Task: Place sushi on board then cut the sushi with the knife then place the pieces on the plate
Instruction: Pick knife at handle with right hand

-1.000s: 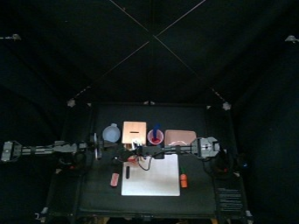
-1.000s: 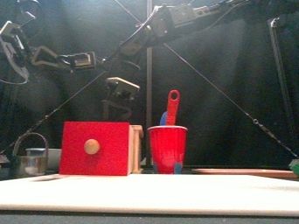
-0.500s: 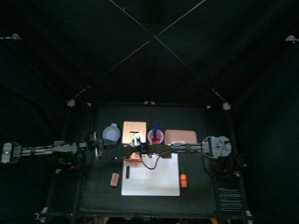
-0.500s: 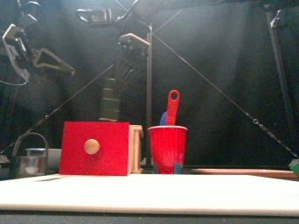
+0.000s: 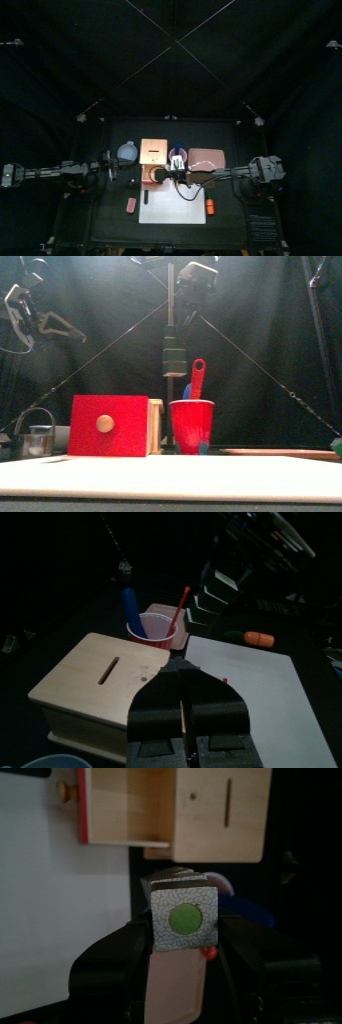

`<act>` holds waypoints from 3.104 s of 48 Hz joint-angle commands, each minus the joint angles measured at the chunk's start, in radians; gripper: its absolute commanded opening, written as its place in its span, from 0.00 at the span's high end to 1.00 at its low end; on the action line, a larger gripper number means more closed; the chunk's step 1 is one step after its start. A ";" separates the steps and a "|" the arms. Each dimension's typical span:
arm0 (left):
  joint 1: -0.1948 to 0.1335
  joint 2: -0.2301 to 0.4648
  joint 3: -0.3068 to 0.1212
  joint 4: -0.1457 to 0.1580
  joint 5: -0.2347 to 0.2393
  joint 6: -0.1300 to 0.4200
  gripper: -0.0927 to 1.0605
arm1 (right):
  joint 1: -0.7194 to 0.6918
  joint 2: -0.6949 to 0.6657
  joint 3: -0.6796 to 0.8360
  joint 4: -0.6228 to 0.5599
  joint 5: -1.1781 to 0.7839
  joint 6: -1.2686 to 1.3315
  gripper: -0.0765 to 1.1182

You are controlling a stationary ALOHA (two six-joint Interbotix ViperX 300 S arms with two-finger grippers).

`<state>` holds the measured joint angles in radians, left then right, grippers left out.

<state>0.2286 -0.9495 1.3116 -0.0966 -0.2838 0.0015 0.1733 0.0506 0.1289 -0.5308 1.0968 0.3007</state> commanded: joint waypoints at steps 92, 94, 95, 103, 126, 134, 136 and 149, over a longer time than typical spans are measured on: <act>0.052 0.005 -0.009 -0.014 -0.023 -0.003 0.87 | 0.285 0.262 0.044 -0.160 -0.156 0.588 0.16; 0.055 0.003 -0.008 -0.012 -0.023 -0.003 0.87 | 0.285 0.268 0.032 -0.155 -0.156 0.584 0.16; 0.055 0.003 -0.008 -0.014 -0.023 -0.002 0.87 | 0.285 0.273 0.026 -0.153 -0.156 0.581 0.16; 0.064 0.003 0.005 -0.017 -0.023 -0.003 0.87 | 0.279 0.296 -0.009 -0.155 -0.155 0.578 0.16; 0.064 0.003 0.014 -0.028 -0.023 0.002 0.87 | 0.256 0.160 0.071 -0.155 -0.114 0.607 0.16; 0.064 0.005 0.012 -0.026 -0.025 0.002 0.87 | 0.209 -0.002 0.178 -0.153 -0.132 0.621 0.16; 0.064 0.003 0.012 -0.026 -0.025 0.002 0.87 | 0.196 -0.035 0.202 -0.153 -0.141 0.618 0.16; 0.055 0.003 0.002 -0.025 -0.025 -0.003 0.87 | 0.032 -0.270 0.370 -0.130 -0.279 0.604 0.16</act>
<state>0.2869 -0.9495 1.3422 -0.1243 -0.2991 0.0000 0.2638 -0.1243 0.4633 -0.6765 0.8774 0.9066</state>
